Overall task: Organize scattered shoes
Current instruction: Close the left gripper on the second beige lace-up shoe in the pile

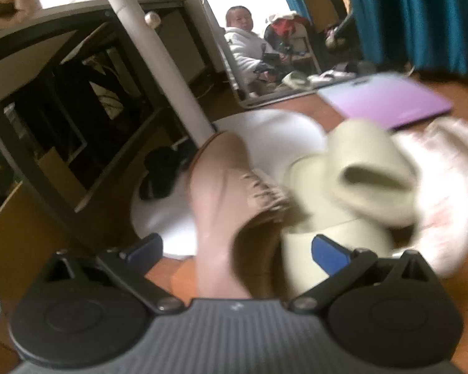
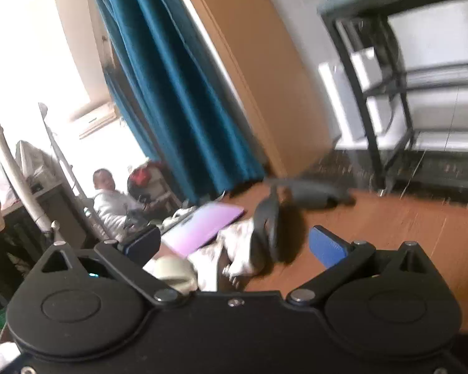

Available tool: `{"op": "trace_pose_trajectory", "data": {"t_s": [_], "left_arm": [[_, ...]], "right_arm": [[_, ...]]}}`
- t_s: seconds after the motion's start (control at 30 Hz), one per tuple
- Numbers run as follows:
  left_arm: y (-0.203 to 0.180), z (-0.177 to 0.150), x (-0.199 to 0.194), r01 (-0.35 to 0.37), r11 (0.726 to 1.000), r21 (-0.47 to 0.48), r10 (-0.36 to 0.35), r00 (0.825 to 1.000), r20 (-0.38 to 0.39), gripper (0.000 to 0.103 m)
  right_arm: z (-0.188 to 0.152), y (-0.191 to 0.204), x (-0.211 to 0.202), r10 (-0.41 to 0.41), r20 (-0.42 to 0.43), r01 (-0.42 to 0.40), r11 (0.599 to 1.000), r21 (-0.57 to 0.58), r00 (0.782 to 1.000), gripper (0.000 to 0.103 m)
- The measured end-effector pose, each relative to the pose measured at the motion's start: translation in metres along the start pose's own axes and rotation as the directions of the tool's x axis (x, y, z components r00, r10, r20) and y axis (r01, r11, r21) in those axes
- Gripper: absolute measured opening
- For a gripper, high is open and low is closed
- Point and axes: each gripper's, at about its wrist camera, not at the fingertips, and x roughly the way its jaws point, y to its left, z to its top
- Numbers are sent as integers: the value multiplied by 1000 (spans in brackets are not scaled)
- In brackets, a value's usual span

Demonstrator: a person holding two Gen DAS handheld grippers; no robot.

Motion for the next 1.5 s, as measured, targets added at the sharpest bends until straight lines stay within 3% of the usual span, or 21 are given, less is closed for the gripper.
{"op": "trace_pose_trajectory", "data": {"t_s": [0.2, 0.27, 0.33, 0.47, 0.53, 0.67, 0.73, 0.8, 0.87, 0.97, 1.1, 1.2, 1.23, 1.27, 1.3, 1.4, 1.5], "left_arm": [[-15, -6, 30, -55, 997, 60, 49, 994, 94, 101], [-16, -6, 40, -79, 996, 42, 76, 995, 58, 103], [-11, -4, 44, -59, 998, -24, 60, 998, 31, 103], [-9, 0, 46, -48, 998, -41, 48, 999, 4, 103], [7, 5, 51, 10, 993, -116, -17, 998, -53, 102], [45, 0, 55, 156, 955, -253, -161, 987, 3, 102], [60, -10, 68, 249, 927, -280, -254, 967, 20, 102], [67, -17, 79, 264, 913, -310, -276, 961, 4, 102], [71, -23, 87, 240, 910, -337, -257, 966, -5, 101], [67, -23, 92, 257, 913, -317, -274, 962, -11, 89], [55, -17, 95, 249, 937, -244, -261, 965, -17, 89], [53, -13, 108, 250, 921, -300, -280, 958, -60, 88], [52, -12, 111, 262, 913, -313, -296, 953, -64, 86], [51, -11, 112, 278, 908, -314, -311, 949, -59, 77], [50, -11, 109, 298, 906, -301, -326, 944, -48, 57], [48, -9, 101, 257, 924, -283, -280, 959, -42, 35], [58, -10, 103, 209, 922, -324, -252, 963, -97, 29]], "right_arm": [[-2, -26, 2, -16, -27, 20, 989, 147, 1000, 103], [-3, -34, 6, -18, -40, 26, 979, 201, 999, 103], [-5, -36, 9, -11, -41, 19, 979, 203, 999, 103], [-8, -42, 12, -2, -40, 10, 976, 216, 999, 103], [-9, -46, 12, 0, -38, 10, 970, 241, 999, 103], [-10, -53, 15, 5, -33, 5, 958, 286, 999, 103], [-10, -54, 17, 10, -36, 1, 956, 293, 999, 103], [-10, -55, 16, 14, -34, -3, 955, 296, 999, 103], [-10, -55, 16, 13, -33, -2, 953, 303, 999, 103], [-11, -57, 15, 12, -29, -2, 950, 314, 999, 103], [-11, -58, 15, 7, -24, 1, 946, 324, 1000, 103], [-12, -61, 16, 5, -25, 4, 941, 337, 1000, 103], [-12, -61, 16, 5, -25, 4, 940, 341, 1000, 103], [-12, -61, 16, 6, -24, 3, 940, 342, 1000, 103], [-13, -62, 17, 7, -24, 2, 939, 343, 1000, 103], [-13, -64, 17, 11, -21, -3, 936, 351, 1000, 103], [-13, -67, 16, 15, -15, -9, 934, 358, 1000, 103]]}}
